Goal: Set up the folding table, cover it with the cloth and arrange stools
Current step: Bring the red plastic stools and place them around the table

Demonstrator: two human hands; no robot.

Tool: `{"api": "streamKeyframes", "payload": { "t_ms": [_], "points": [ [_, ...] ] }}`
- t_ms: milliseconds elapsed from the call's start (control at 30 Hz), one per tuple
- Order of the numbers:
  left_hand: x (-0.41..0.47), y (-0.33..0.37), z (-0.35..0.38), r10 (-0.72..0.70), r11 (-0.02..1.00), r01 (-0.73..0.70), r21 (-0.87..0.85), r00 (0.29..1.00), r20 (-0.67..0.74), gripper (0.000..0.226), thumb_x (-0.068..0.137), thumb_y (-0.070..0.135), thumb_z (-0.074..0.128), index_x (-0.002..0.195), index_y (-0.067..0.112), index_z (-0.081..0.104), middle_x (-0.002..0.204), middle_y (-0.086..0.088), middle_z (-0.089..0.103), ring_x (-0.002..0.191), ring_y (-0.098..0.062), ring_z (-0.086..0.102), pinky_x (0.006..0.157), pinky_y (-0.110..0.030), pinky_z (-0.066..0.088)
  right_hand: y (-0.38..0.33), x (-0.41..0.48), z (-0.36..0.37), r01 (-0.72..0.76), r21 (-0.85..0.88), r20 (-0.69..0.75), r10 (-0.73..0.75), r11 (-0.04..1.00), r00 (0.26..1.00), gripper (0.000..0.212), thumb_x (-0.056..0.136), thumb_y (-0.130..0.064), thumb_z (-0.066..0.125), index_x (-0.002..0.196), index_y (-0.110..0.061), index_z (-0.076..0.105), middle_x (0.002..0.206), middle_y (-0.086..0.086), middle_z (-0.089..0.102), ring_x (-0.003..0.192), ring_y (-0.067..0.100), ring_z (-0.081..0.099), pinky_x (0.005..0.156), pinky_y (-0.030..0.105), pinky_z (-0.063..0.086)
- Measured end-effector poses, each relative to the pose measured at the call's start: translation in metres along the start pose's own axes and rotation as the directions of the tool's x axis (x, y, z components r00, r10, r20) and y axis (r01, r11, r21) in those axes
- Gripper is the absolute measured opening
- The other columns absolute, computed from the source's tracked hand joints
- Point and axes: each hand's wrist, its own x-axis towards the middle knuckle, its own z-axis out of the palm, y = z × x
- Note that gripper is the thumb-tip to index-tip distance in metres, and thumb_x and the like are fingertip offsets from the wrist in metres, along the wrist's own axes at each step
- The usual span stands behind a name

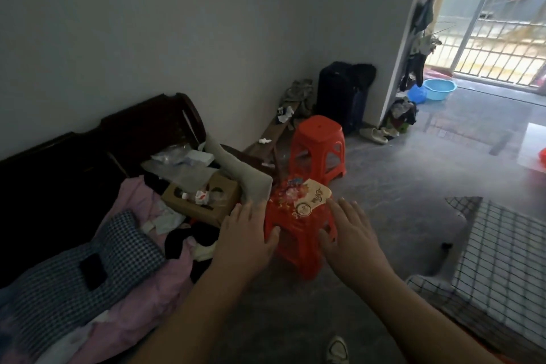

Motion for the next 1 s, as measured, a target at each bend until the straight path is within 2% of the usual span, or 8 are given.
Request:
{"api": "streamKeyframes", "payload": {
  "t_ms": [200, 367, 567, 667, 767, 867, 1000],
  "points": [
    [0.120, 0.029, 0.010, -0.008, 1.000, 0.008, 0.011, 0.999, 0.043, 0.068, 0.099, 0.055, 0.030, 0.157, 0.023, 0.014, 0.164, -0.006, 0.019, 0.150, -0.024, 0.017, 0.121, -0.045, 0.020, 0.050, 0.113, -0.020, -0.016, 0.027, 0.046, 0.015, 0.999, 0.999, 0.068, 0.099, -0.051, 0.040, 0.158, -0.029, 0.016, 0.166, -0.002, 0.012, 0.153, 0.018, 0.000, 0.123, 0.040, 0.009],
    [0.196, 0.036, 0.029, -0.030, 0.999, 0.033, -0.032, 0.996, 0.078, 0.067, 0.093, 0.059, 0.029, 0.150, 0.023, 0.025, 0.152, -0.005, 0.037, 0.139, -0.025, 0.035, 0.112, -0.047, 0.035, 0.070, 0.191, -0.011, -0.068, 0.031, 0.107, 0.064, 0.997, 0.992, 0.067, 0.099, -0.052, 0.038, 0.157, -0.029, 0.016, 0.166, -0.002, 0.012, 0.153, 0.018, 0.001, 0.124, 0.043, 0.010],
    [0.277, 0.017, 0.057, -0.032, 0.998, 0.040, -0.044, 0.986, 0.162, 0.070, 0.096, 0.056, 0.036, 0.155, 0.022, 0.018, 0.161, -0.004, 0.026, 0.147, -0.023, 0.024, 0.118, -0.046, 0.026, 0.082, 0.254, 0.019, -0.158, 0.018, 0.180, 0.152, 0.987, 0.972, 0.069, 0.098, -0.053, 0.037, 0.158, -0.031, 0.011, 0.166, -0.003, 0.008, 0.153, 0.018, -0.002, 0.124, 0.044, 0.010],
    [0.328, 0.002, 0.073, 0.019, 0.997, -0.003, -0.075, 0.978, 0.207, 0.070, 0.094, 0.058, 0.036, 0.154, 0.026, 0.020, 0.159, -0.002, 0.028, 0.145, -0.021, 0.026, 0.116, -0.047, 0.030, 0.085, 0.294, 0.042, -0.213, 0.004, 0.184, 0.209, 0.977, 0.961, 0.068, 0.098, -0.051, 0.038, 0.158, -0.029, 0.012, 0.166, -0.001, 0.011, 0.153, 0.020, 0.001, 0.124, 0.043, 0.012],
    [0.375, -0.017, 0.091, 0.077, 0.994, -0.048, -0.102, 0.951, 0.300, 0.070, 0.097, 0.054, 0.037, 0.156, 0.025, 0.016, 0.163, -0.005, 0.020, 0.149, -0.024, 0.018, 0.120, -0.046, 0.023, 0.083, 0.333, 0.065, -0.283, -0.018, 0.167, 0.282, 0.959, 0.945, 0.067, 0.099, -0.048, 0.040, 0.158, -0.026, 0.015, 0.166, 0.001, 0.014, 0.153, 0.021, 0.004, 0.123, 0.040, 0.010],
    [0.426, -0.038, 0.109, 0.111, 0.991, -0.075, -0.108, 0.920, 0.376, 0.070, 0.099, 0.049, 0.040, 0.158, 0.021, 0.014, 0.165, -0.008, 0.014, 0.151, -0.025, 0.013, 0.121, -0.042, 0.019, 0.079, 0.370, 0.086, -0.391, -0.014, 0.171, 0.388, 0.920, 0.906, 0.068, 0.100, -0.045, 0.043, 0.158, -0.023, 0.016, 0.166, 0.002, 0.014, 0.153, 0.021, 0.005, 0.122, 0.037, 0.008],
    [0.491, -0.054, 0.147, 0.143, 0.990, -0.118, -0.083, 0.868, 0.475, 0.069, 0.099, 0.045, 0.042, 0.157, 0.018, 0.015, 0.164, -0.011, 0.015, 0.150, -0.028, 0.014, 0.121, -0.041, 0.015, 0.086, 0.411, 0.120, -0.529, 0.032, 0.190, 0.514, 0.848, 0.836, 0.069, 0.098, -0.043, 0.047, 0.157, -0.024, 0.017, 0.166, 0.001, 0.014, 0.153, 0.020, 0.006, 0.122, 0.038, 0.011]
  ]
}}
